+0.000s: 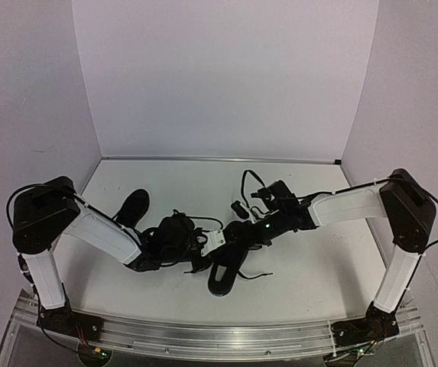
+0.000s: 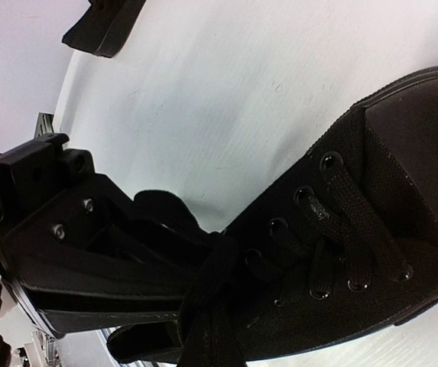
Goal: Tie the shoes
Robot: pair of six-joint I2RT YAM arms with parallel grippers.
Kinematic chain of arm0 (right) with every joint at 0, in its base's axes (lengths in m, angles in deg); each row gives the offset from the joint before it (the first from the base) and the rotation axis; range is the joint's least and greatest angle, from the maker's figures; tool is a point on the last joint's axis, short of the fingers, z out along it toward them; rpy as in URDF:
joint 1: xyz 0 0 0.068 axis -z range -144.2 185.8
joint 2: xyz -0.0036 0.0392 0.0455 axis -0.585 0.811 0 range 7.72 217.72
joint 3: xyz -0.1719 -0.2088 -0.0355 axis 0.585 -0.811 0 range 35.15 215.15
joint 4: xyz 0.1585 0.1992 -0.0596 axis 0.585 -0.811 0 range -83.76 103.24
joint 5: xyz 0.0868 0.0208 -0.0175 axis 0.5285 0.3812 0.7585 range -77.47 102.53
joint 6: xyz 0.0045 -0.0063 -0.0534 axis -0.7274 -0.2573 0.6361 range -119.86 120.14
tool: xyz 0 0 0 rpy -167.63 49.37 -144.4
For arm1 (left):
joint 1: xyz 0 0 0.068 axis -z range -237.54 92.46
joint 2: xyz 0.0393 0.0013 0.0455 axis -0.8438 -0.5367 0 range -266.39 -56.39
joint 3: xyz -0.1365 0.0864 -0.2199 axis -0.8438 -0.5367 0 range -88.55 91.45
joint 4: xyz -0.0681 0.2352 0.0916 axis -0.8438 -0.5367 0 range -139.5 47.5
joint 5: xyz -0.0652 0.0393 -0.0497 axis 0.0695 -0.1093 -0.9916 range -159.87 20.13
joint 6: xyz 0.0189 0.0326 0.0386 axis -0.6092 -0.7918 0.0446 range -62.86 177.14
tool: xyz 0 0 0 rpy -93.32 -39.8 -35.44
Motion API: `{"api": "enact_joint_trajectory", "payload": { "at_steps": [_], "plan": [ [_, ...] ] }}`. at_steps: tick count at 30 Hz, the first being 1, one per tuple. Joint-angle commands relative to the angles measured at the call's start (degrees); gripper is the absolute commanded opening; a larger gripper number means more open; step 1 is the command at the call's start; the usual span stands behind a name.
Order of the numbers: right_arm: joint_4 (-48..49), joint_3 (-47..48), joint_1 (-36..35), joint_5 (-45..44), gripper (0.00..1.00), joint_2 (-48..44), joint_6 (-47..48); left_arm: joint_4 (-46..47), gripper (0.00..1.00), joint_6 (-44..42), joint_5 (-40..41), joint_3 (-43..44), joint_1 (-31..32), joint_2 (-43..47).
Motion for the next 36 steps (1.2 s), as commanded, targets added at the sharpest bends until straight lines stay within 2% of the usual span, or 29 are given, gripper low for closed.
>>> {"api": "enact_joint_trajectory", "payload": {
  "at_steps": [1, 9, 15, 23, 31, 34, 36],
  "plan": [
    [0.6, -0.5, -0.3, -2.5, 0.00, -3.6, -0.2, -3.8, 0.17, -1.4, 0.8, -1.3, 0.0, 6.2],
    [0.2, -0.6, -0.3, -3.9, 0.00, -4.4, -0.1, -11.1, 0.30, -1.5, 1.3, -3.1, -0.2, 12.8],
    [-0.1, -0.6, -0.3, -3.4, 0.00, -4.5, 0.2, -13.1, 0.43, 2.3, -1.1, -2.9, -4.6, 16.6],
    [-0.1, -0.3, -0.4, -2.6, 0.00, -4.4, 0.4, -18.3, 0.54, 3.7, -9.3, 3.3, -7.1, 13.5],
    [-0.3, 0.0, -0.3, -2.5, 0.00, -4.4, 0.4, -19.5, 0.54, 2.7, -15.3, 7.1, -7.1, 8.6],
    [-0.3, -0.1, -0.3, -2.6, 0.00, -4.6, 0.4, -20.0, 0.51, 2.6, -15.7, 8.9, -7.2, 6.8],
    [-0.3, -0.2, -0.3, -2.6, 0.00, -4.8, 0.4, -20.1, 0.44, 2.5, -15.7, 9.7, -7.2, 5.8]
  ]
}}
